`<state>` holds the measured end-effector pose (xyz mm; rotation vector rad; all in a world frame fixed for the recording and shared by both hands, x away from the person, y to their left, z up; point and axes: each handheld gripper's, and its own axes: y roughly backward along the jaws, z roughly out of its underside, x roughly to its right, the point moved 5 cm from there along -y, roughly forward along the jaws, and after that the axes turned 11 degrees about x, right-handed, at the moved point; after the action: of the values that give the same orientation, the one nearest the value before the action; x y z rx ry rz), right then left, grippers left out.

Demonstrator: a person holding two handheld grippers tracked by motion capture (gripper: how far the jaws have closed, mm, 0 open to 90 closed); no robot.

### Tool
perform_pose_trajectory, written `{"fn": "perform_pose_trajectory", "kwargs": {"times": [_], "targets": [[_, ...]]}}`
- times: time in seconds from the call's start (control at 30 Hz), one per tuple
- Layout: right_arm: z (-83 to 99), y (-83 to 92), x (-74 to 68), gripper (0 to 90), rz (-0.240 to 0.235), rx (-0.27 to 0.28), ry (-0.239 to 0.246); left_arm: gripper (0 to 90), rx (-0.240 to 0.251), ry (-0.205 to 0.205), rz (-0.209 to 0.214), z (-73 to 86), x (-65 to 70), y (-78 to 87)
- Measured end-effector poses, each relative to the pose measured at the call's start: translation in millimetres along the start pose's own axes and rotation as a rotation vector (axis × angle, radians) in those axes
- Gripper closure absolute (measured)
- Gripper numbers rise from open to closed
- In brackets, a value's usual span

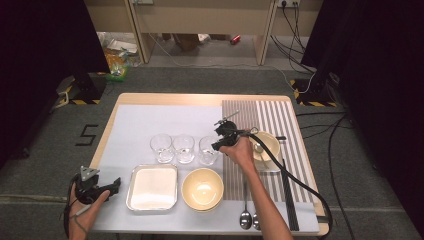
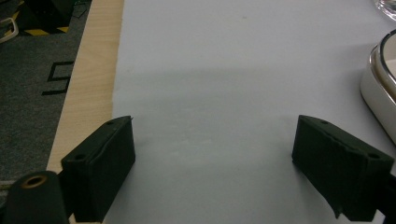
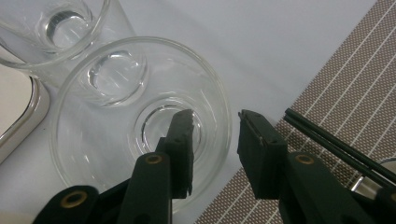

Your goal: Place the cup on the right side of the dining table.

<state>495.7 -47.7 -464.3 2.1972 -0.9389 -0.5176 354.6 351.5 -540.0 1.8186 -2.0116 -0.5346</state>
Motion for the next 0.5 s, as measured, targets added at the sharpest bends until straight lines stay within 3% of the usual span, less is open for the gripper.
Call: {"fn": "perform_pose_trajectory", "kwargs": {"times": [0.2, 0.5], "targets": [[4.1, -8.2, -0.7, 74.8, -0.018, -0.026, -0.007, 12.1, 0.000, 0.000, 0.000, 0.0, 0.0, 0.0], [4.8, -11.9, 0.1, 77.6, -0.037, -0.043, -0.021, 12.1, 0.000, 0.000, 0.000, 0.0, 0.0, 0.0]]}}
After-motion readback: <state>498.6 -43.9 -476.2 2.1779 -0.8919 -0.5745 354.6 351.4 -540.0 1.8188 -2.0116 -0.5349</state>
